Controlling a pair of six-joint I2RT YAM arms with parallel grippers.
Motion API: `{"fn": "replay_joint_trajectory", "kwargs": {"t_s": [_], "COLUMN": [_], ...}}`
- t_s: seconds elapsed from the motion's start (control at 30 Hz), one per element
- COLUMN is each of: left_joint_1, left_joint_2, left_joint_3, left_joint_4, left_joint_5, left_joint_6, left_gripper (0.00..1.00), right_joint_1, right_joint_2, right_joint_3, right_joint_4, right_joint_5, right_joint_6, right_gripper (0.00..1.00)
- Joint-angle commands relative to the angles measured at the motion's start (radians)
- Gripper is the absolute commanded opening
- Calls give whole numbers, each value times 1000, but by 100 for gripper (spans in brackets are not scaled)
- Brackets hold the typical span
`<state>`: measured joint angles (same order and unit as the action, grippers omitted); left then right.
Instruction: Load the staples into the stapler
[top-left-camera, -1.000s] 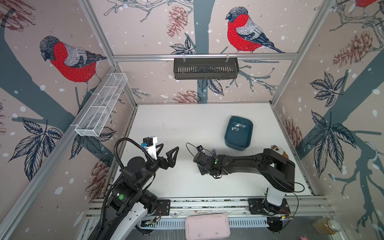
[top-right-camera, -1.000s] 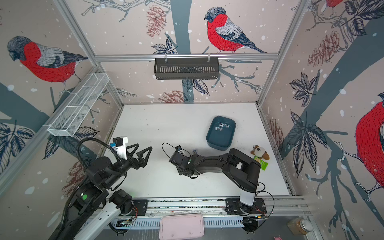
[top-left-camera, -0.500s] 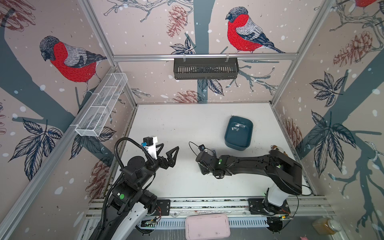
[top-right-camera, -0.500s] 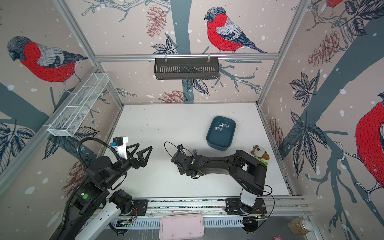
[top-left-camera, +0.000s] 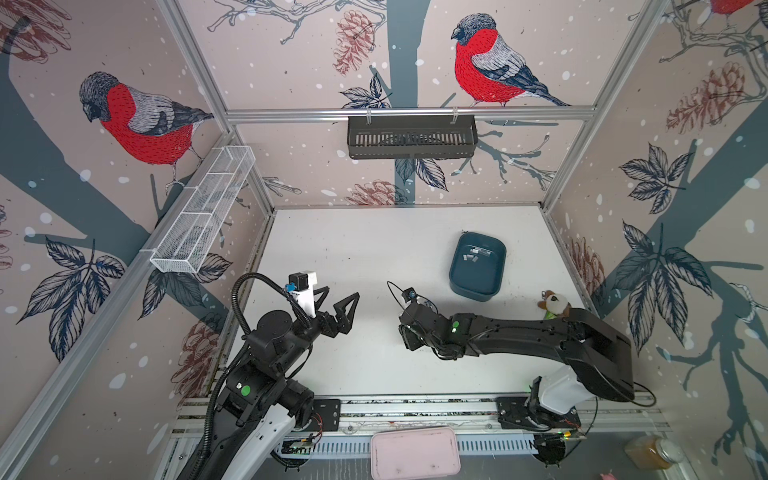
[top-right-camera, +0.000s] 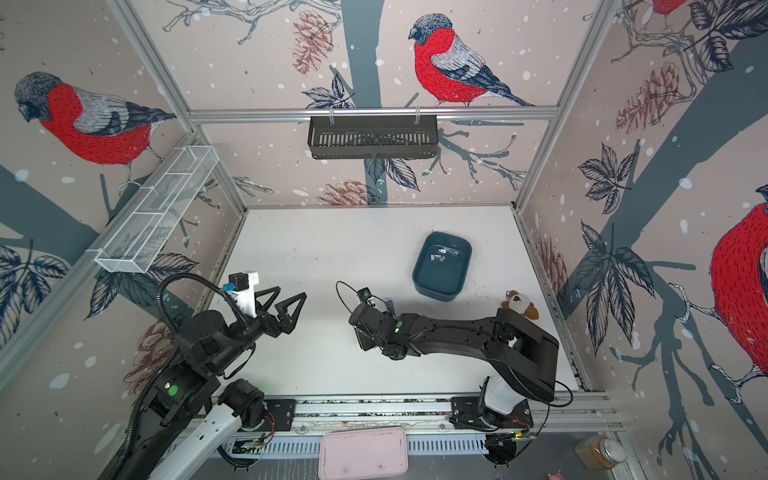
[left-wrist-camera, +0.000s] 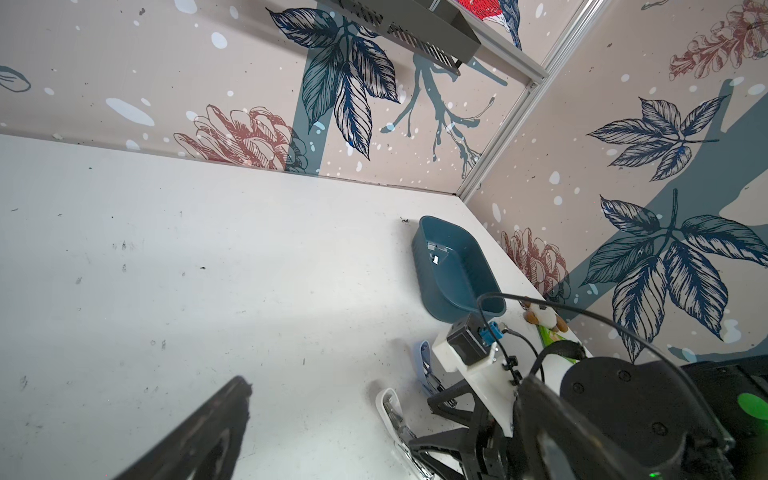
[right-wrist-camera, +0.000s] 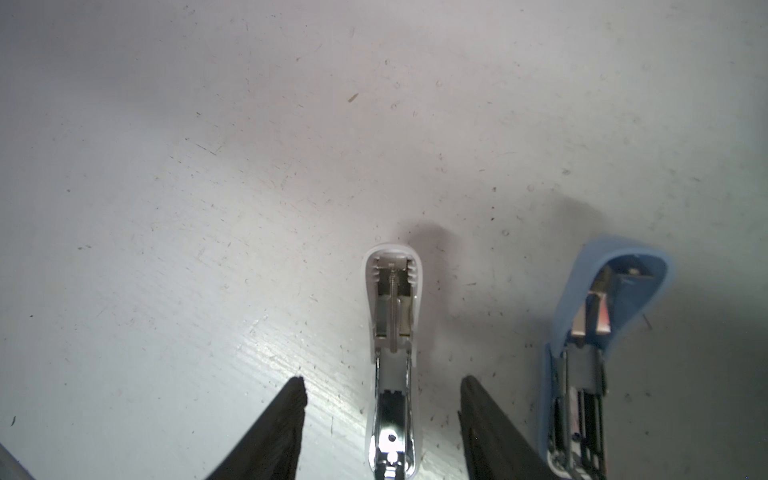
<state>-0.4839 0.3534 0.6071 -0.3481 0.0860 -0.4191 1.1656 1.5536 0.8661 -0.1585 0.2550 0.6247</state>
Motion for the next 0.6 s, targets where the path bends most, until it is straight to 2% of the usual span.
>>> {"fn": "replay_joint_trajectory", "kwargs": {"t_s": [0.0, 0.4, 0.57], "left_joint_1": [2, 5, 4], "left_joint_2": [2, 55, 99], "left_joint_3": [-2, -4, 9], "left_joint_4": [32, 49, 44], "left_joint_5": [14, 57, 61], "left_joint_6": [2, 5, 20], "left_gripper": [99, 99, 99], "right_joint_1": [-3, -60, -114], "right_joint_2": [-34, -219, -328], "right_joint_3": [-15, -115, -179], "right_joint_4": [24, 77, 82], "right_joint_5": [9, 18, 39], "right_joint_6": [-5, -15, -3], "right_gripper": [61, 61, 61]}}
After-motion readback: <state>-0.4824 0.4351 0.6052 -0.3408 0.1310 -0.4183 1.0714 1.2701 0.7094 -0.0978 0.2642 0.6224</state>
